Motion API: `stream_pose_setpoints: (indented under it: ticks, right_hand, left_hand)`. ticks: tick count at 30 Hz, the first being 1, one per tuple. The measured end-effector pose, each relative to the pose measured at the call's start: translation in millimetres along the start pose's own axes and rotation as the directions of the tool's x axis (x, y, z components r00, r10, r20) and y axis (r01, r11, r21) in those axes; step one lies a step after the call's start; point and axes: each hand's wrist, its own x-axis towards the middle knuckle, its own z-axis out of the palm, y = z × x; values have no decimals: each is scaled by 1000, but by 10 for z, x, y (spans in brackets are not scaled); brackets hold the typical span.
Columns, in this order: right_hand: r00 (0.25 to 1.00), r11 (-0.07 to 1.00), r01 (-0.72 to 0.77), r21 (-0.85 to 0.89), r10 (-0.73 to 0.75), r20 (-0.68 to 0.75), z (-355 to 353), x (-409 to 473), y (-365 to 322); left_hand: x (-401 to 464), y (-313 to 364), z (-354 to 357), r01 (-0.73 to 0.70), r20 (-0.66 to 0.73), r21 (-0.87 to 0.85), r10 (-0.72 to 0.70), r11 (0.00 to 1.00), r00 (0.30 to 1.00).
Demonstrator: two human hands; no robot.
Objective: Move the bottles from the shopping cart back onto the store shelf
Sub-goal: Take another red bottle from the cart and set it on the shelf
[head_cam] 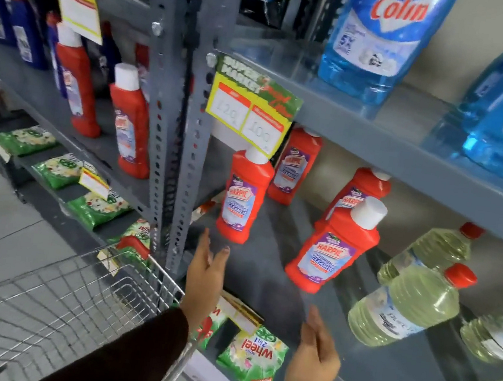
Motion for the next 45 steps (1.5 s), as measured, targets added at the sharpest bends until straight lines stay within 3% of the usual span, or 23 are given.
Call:
stream_pose_setpoints:
  ticks: [2,5,9,15,21,26,31,36,38,40,43,45]
  right_hand:
    - [971,996,74,-55,-59,232,232,-79,-53]
    - [843,983,86,-164,16,537,755,45,-127]
    - [733,941,228,-249,2,680,1349,190,-130]
    - [763,911,285,-297,-28,646,1412,163,-71]
    - [804,916,286,-280,-70,590,1442,168,-21]
    - [838,949,241,-204,-97,537,1452,197,-25]
    - [860,967,193,-165,-85,504,1442,237,24]
    - [865,977,172,-128,-88,494,1460,235,22]
    - [873,983,149,-103,-82,480,1467,238,-11]
    - [880,994,81,-70,-39,473,1445,196,-52]
    - [868,999,34,-20,-20,496,1165,73,-83]
    - [851,999,47,11,-46,523,898,-42,-85]
  left_hand:
    - [183,121,-103,-12,11,-20,12,1000,1000]
    - [390,289,-138,-12,91,15,10,1000,996]
    - [647,145,-209,-20,207,151,-12,988,978]
    - [751,85,-286,12,347,229,-93,973,933]
    - [741,176,-305,7,369,400,-168,916,914]
    - [974,177,-176,-6,389,639,-316,769,865]
    - [1099,42,-130,16,353,704,-369,710,860]
    - [1156,110,18,-5,285,838,-429,546,857]
    - [1147,36,-63,-37,285,831,-368,555,885]
    - [1111,5,-239,-4,313,768,-369,641,875]
    - [578,49,-484,28,345,391,-175,920,922]
    - [137,84,-564,0,272,232,-65,973,960]
